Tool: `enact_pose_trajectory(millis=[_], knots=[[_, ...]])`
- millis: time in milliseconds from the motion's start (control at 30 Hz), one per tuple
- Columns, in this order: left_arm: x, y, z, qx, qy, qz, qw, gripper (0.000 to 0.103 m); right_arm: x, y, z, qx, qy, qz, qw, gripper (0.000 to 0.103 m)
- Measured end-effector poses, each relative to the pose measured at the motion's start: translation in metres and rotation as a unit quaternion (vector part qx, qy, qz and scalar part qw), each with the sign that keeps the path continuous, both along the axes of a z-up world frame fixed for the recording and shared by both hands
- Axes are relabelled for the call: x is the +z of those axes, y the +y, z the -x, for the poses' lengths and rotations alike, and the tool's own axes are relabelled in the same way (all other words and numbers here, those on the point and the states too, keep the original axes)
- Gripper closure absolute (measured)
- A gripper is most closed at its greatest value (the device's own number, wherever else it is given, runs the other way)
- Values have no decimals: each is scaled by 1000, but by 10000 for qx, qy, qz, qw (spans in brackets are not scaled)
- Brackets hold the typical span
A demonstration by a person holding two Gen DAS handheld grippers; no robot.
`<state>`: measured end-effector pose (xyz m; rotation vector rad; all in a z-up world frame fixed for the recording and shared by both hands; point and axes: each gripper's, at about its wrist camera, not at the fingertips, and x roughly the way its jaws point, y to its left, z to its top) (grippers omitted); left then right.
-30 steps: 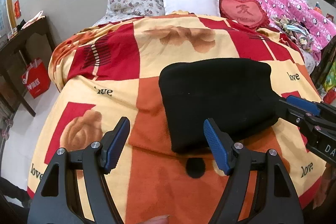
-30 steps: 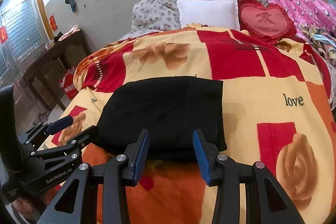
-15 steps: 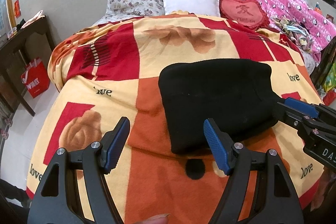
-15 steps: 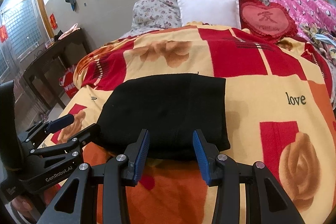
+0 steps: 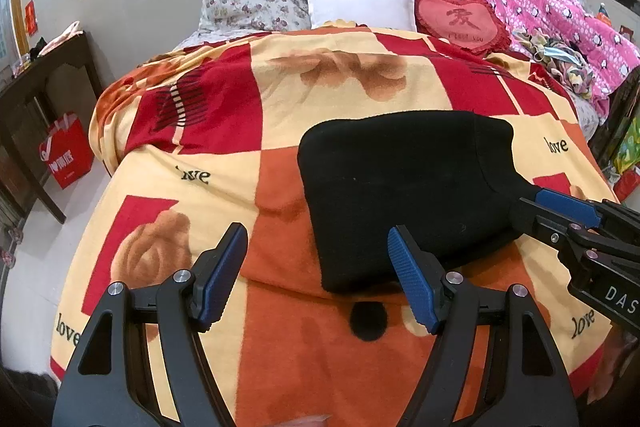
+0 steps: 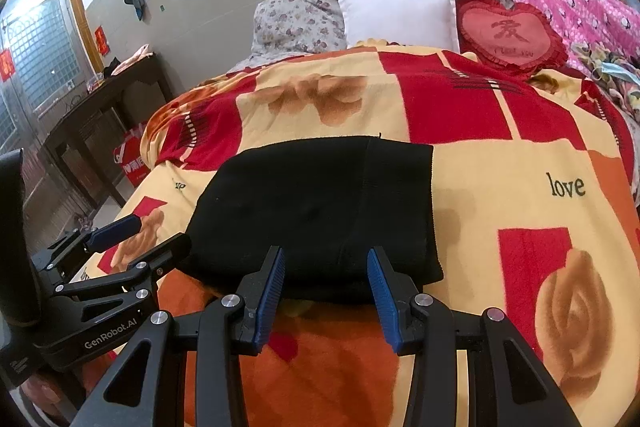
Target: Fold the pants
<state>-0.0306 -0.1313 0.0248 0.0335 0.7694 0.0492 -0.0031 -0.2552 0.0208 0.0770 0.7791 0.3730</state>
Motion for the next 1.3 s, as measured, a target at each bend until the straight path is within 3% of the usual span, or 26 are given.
enact_pose_trajectory(millis=[1300], knots=[[-10, -7, -9, -105, 143, 110, 9998, 30, -9, 6, -5, 37, 143, -21, 9999, 61]])
